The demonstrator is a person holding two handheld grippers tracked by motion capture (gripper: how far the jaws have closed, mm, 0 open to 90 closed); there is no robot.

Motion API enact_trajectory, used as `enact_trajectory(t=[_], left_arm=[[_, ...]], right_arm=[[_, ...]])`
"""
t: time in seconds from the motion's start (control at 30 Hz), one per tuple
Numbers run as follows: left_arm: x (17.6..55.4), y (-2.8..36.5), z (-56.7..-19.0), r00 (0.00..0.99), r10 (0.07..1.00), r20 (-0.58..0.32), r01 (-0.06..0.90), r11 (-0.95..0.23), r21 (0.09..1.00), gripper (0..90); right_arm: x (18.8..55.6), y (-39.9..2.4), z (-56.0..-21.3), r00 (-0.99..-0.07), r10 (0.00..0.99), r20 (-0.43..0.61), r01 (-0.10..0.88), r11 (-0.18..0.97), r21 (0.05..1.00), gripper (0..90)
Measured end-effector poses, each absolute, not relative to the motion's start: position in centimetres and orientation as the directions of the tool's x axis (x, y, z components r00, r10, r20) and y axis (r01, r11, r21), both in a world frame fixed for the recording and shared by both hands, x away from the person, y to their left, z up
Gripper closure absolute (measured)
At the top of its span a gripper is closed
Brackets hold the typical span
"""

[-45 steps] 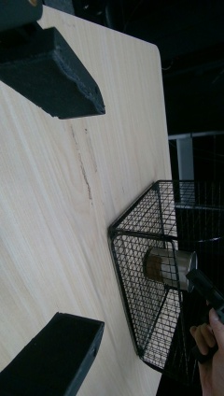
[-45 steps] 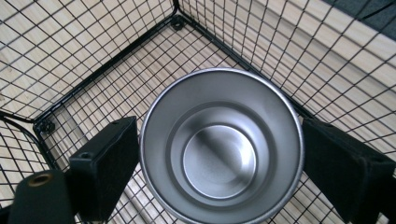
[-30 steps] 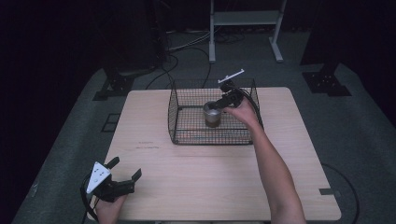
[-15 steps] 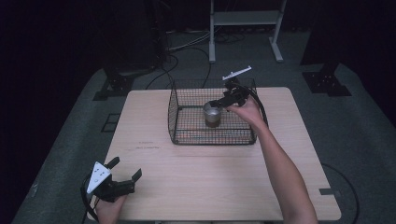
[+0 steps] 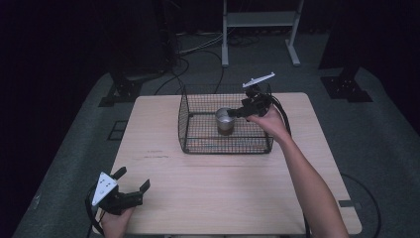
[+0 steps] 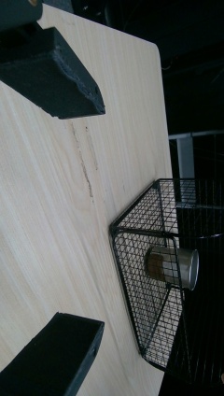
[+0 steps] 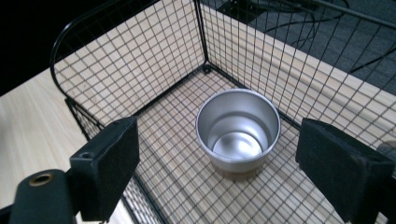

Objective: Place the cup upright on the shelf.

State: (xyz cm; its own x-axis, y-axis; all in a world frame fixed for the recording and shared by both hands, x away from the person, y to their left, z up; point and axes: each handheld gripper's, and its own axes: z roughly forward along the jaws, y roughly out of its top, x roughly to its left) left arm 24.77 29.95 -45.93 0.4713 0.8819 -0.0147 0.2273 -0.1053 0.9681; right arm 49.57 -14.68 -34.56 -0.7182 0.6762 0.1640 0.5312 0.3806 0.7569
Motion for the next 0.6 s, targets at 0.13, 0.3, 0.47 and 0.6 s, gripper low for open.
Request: enact_trajectory(t=[0.13,0.3,0.47,0.6], left_arm=[[24.7,30.0,-45.9,0.47,0.882,-0.016,0.228,-0.104,0.968,0.0],[24.8,29.9,-45.9,0.47,0.883,-0.013,0.228,-0.107,0.968,0.0],[24.8,29.7,-45.9,0.47,0.883,-0.009,0.228,-0.111,0.967,0.0],[24.8,29.7,-45.9,0.472,0.882,-0.011,0.228,-0.11,0.967,0.0]], right_arm=[[48.9,-15.4,-34.4,-0.723,0.669,0.173,0.529,0.374,0.762,12.9],[47.9,-16.2,-34.2,-0.733,0.66,0.167,0.517,0.38,0.767,12.9],[46.9,-17.0,-34.0,-0.744,0.646,0.17,0.506,0.379,0.775,12.9],[46.2,-17.4,-34.1,-0.755,0.634,0.168,0.497,0.385,0.778,12.9]])
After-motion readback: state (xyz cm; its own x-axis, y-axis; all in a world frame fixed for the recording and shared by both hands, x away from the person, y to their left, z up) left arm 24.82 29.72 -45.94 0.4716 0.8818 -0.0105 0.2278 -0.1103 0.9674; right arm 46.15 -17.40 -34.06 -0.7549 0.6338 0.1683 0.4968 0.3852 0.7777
